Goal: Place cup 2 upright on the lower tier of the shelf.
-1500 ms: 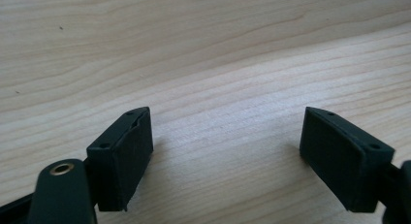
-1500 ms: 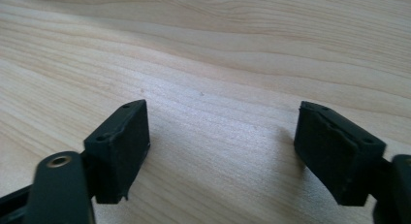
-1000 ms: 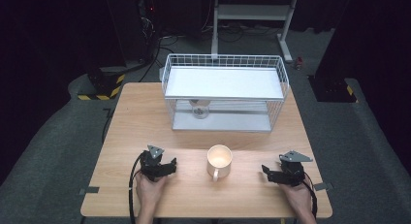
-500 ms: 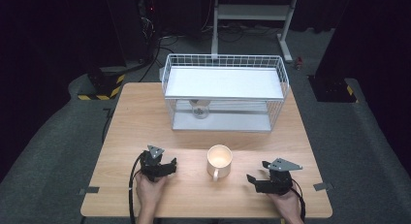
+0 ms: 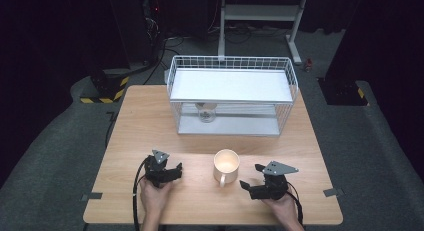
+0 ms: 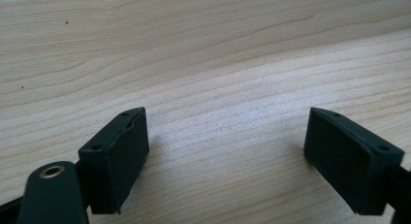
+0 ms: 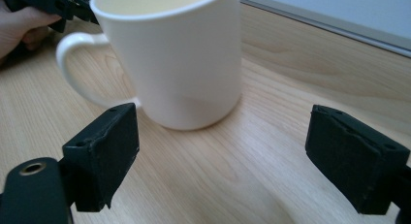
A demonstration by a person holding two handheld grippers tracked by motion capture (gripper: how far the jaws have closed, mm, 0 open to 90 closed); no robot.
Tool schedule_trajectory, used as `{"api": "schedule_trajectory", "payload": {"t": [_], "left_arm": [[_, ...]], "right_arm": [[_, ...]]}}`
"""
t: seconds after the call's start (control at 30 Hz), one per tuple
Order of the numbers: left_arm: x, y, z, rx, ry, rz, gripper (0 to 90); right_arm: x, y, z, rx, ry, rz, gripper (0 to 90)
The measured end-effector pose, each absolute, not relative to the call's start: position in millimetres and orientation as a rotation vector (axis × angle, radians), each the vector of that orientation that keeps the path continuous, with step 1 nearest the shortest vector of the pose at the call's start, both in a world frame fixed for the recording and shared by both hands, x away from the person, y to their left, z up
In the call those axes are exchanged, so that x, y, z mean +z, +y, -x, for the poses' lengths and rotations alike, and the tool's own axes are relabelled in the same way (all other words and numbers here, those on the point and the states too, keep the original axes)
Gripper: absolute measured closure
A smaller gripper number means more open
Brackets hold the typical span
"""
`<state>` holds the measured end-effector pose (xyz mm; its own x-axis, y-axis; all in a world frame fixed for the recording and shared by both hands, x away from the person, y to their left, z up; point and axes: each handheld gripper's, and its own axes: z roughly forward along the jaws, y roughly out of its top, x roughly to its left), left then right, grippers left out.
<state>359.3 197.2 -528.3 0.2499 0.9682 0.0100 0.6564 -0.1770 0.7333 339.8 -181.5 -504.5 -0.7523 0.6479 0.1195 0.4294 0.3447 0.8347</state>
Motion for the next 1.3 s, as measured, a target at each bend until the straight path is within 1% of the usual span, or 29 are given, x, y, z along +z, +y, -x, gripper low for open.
{"api": "schedule_trajectory", "payload": {"t": [0.83, 1.3], "left_arm": [[-528.3, 197.3, -359.2, 0.657, 1.475, -1.913, 16.9], [-528.3, 197.2, -359.0, 0.656, 1.474, -1.914, 17.1]], "right_arm": [[-466.7, -144.8, -352.5, 1.393, 2.389, -0.876, 8.9], [-462.3, -119.9, -361.9, 1.342, 2.403, -0.837, 8.6]]}}
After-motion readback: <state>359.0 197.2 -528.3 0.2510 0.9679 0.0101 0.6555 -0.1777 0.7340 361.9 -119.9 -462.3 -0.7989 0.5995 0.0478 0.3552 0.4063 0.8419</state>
